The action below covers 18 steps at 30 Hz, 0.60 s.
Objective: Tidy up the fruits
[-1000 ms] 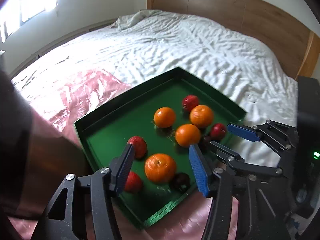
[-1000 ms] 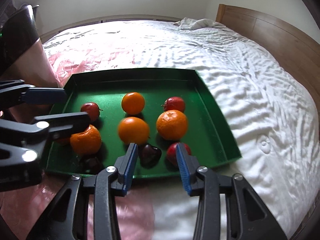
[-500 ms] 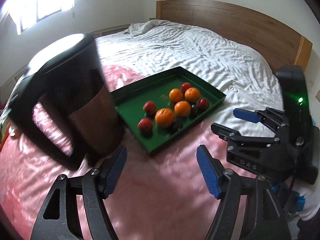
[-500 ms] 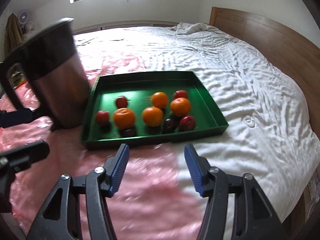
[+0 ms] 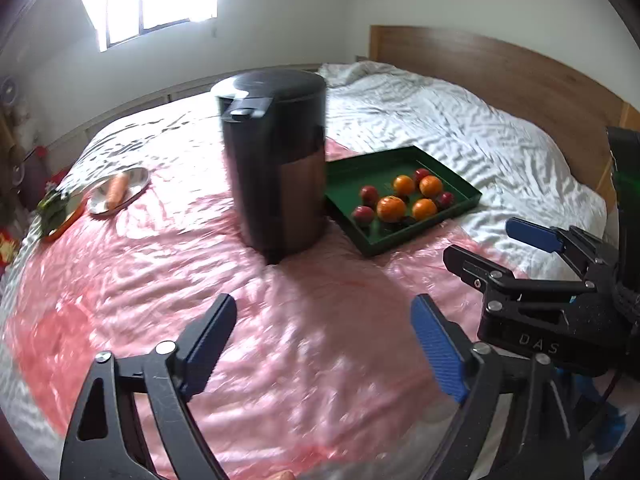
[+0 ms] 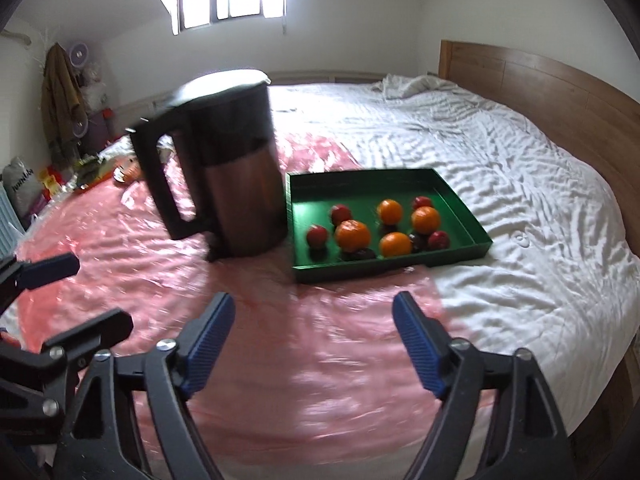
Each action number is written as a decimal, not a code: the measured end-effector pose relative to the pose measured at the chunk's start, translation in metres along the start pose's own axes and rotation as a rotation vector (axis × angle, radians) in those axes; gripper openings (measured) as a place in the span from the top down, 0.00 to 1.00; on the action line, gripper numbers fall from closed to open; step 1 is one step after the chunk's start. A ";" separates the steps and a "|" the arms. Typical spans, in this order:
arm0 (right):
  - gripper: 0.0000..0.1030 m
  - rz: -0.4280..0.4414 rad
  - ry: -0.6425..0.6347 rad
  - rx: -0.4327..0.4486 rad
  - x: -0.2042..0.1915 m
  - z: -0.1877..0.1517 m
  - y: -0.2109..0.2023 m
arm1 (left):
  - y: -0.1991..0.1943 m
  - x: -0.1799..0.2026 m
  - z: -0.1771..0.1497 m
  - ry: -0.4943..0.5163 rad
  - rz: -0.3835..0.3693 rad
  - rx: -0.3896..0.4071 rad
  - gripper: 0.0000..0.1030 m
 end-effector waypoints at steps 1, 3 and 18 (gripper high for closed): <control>0.00 -0.002 -0.002 0.008 -0.005 0.000 -0.003 | -0.005 -0.006 -0.002 -0.010 0.013 0.012 0.13; 0.00 -0.005 -0.001 0.022 -0.015 -0.002 -0.007 | -0.013 -0.014 -0.005 -0.018 0.034 0.033 0.11; 0.00 -0.045 -0.042 0.068 -0.039 0.003 -0.018 | -0.036 -0.059 -0.017 -0.110 0.130 0.083 0.04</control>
Point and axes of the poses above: each gripper's, at about its wrist camera, not at the fingertips, and y roughly the way its jaws point, x to its right, z to its top, the point moved 3 cm from there along y, roughly the way its jaws point, and after that the axes turned 4 degrees about z, right-handed, at the moved point
